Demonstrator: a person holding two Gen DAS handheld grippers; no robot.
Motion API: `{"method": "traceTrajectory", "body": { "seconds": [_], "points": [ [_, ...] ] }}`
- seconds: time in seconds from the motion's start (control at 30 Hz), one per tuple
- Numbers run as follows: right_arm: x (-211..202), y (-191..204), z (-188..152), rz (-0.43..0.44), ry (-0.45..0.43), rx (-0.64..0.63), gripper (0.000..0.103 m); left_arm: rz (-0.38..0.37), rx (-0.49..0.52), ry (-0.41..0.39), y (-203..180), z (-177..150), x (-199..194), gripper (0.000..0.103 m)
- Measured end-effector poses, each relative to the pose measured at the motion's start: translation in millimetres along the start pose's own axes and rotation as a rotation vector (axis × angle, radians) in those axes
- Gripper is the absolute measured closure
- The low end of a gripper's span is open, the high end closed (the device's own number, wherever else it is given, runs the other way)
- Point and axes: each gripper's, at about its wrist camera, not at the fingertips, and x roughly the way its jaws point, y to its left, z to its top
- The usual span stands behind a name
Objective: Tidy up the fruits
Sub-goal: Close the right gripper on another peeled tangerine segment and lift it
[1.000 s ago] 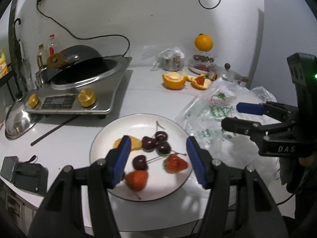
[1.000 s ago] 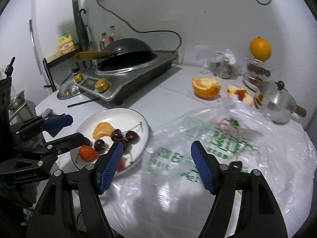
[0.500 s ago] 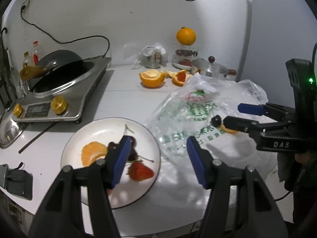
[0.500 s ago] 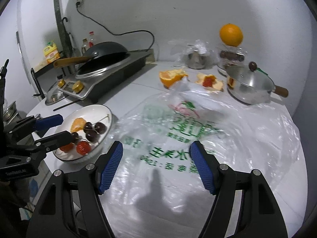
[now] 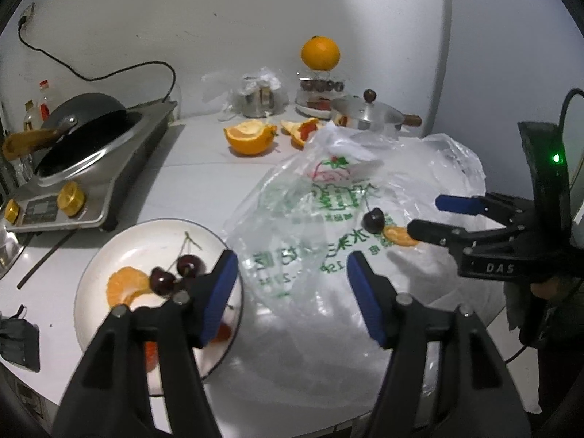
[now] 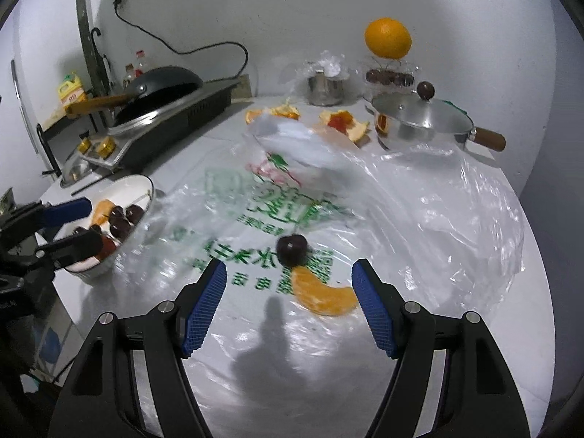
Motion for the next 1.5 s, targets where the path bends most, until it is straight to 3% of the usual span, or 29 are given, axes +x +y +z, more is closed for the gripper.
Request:
{"method": "traceTrajectory", "body": {
  "seconds": [0.53, 0.8, 1.03, 1.3, 1.5],
  "points": [
    [35.3, -25.7, -9.8, -0.013, 0.11, -0.007, 0.029, -0.024, -0.006, 0.033, -18.4, 5.6, 27.6, 0.037],
    [48.6, -21.9, -7.8, -0.025, 0.146, -0.04, 0.044, -0.032, -0.01, 0.042, -22.0, 7.7, 37.6, 0.037],
    [51.2, -17.9, -7.8, -0.047, 0.149, -0.08, 0.048, -0.037, -0.001, 0.051, -27.4, 9.4, 44.2, 0.037],
    [48.8, -17.5, -9.8, -0.025, 0.141, -0.096, 0.058, -0.037, 0.025, 0.05, -39.4, 14.0, 44.2, 0.037],
    [34.7, -26.4, -8.0, 0.014, 0.105, -0.071, 0.06, -0.02, 0.044, 0.055, -47.8, 18.9, 48.5, 0.037]
  ]
}}
